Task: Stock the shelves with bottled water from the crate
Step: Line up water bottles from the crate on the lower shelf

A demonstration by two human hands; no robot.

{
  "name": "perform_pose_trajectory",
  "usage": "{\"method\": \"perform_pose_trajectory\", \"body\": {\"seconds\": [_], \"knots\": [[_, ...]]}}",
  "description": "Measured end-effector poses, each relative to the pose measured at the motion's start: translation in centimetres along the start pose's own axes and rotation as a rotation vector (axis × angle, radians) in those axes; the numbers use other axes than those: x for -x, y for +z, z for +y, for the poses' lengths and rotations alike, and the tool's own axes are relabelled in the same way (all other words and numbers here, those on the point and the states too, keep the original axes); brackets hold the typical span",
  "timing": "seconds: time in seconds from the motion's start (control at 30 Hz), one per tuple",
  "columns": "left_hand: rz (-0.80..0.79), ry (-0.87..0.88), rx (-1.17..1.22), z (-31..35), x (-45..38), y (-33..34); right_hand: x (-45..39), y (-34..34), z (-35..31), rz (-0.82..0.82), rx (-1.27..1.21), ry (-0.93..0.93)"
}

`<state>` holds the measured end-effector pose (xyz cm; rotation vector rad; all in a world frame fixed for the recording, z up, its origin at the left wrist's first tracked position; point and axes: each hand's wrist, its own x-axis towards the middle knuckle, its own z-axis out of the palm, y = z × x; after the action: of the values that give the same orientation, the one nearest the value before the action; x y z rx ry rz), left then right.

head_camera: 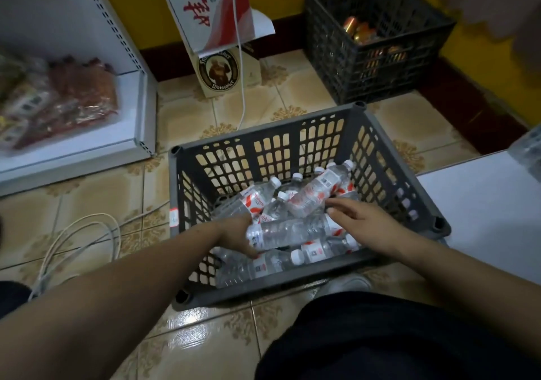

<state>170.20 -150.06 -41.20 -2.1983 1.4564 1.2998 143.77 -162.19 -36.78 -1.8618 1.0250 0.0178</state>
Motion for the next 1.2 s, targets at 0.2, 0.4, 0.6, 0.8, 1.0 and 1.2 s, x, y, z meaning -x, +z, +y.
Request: {"method": "perform_pose_trajectory", "body": {"seconds": [0.2, 0.4, 0.6, 0.8, 1.0, 1.2], "knots": [[-0.002, 0.192, -0.091, 6.8, 3.4, -5.3, 1.3, -1.6, -3.0, 0.036, 0.135, -0.036], [0.197, 0.527, -0.431, 16.4, 10.7, -11.0, 5.5, -6.3, -6.2, -0.068, 0.347, -0.08], [0.495, 0.775, -0.838, 24.6, 17.4, -14.0, 12.1, -9.3, -6.3, 0.173, -0.082, -0.123], [0.791, 0.701, -0.372, 28.3, 17.7, -12.6, 15.4, -12.2, -3.2, 0.458, -0.572, 0.018], [-0.001, 0.483, 0.232, 32.8, 16.2, -8.4, 17.0, -16.2, -3.3, 0.588, -1.288, -0.059], [0.08, 0.73, 0.253, 37.6, 13.7, -4.7, 17.9, -18.6, -3.6, 0.767, -1.263, -0.158]]}}
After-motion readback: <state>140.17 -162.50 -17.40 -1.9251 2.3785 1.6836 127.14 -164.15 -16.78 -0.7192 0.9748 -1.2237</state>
